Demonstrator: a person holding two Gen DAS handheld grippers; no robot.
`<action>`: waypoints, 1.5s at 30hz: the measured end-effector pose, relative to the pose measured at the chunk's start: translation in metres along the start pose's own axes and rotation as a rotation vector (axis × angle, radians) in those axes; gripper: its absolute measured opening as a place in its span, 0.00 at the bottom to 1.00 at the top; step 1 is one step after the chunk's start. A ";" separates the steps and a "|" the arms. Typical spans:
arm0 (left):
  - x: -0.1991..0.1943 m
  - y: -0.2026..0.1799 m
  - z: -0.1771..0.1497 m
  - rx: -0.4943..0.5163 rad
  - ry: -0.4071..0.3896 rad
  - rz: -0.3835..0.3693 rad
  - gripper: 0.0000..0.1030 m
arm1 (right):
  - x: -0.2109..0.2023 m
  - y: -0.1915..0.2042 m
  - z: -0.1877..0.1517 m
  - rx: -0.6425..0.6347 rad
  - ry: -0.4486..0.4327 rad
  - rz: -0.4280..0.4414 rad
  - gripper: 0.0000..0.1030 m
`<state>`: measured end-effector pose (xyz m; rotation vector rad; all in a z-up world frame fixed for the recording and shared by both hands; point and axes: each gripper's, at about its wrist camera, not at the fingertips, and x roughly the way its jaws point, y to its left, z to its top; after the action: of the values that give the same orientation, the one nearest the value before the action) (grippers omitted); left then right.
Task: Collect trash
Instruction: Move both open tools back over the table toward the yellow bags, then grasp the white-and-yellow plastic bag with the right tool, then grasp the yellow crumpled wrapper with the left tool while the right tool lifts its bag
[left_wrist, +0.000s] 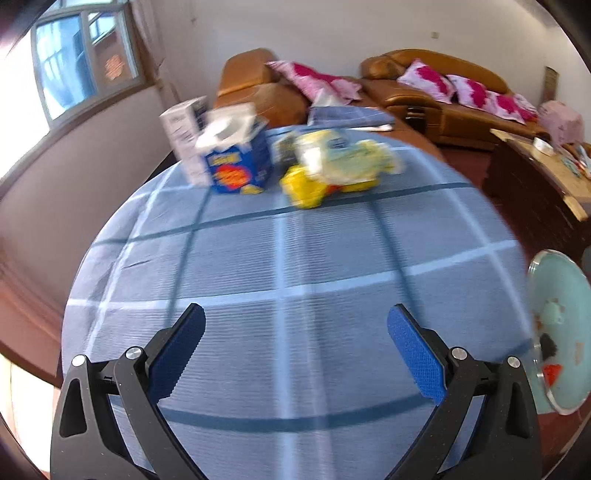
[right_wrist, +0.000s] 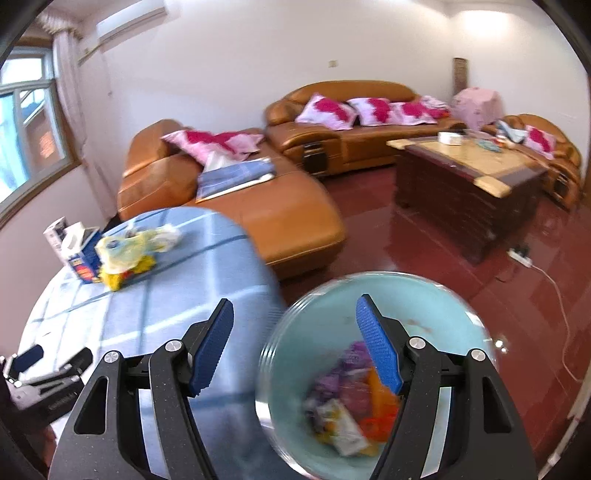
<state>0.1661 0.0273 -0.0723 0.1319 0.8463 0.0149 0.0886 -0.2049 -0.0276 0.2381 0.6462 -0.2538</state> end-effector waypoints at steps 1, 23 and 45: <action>0.004 0.009 0.000 -0.011 0.005 0.014 0.94 | 0.004 0.009 0.002 -0.009 0.005 0.009 0.66; 0.053 0.152 0.023 -0.198 0.047 0.123 0.94 | 0.197 0.157 0.072 0.233 0.372 0.244 0.43; 0.069 0.048 0.081 0.051 -0.062 -0.134 0.87 | 0.063 0.100 0.058 -0.564 0.119 0.177 0.15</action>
<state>0.2741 0.0710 -0.0648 0.1228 0.7928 -0.1357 0.1998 -0.1375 -0.0079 -0.2334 0.7836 0.1182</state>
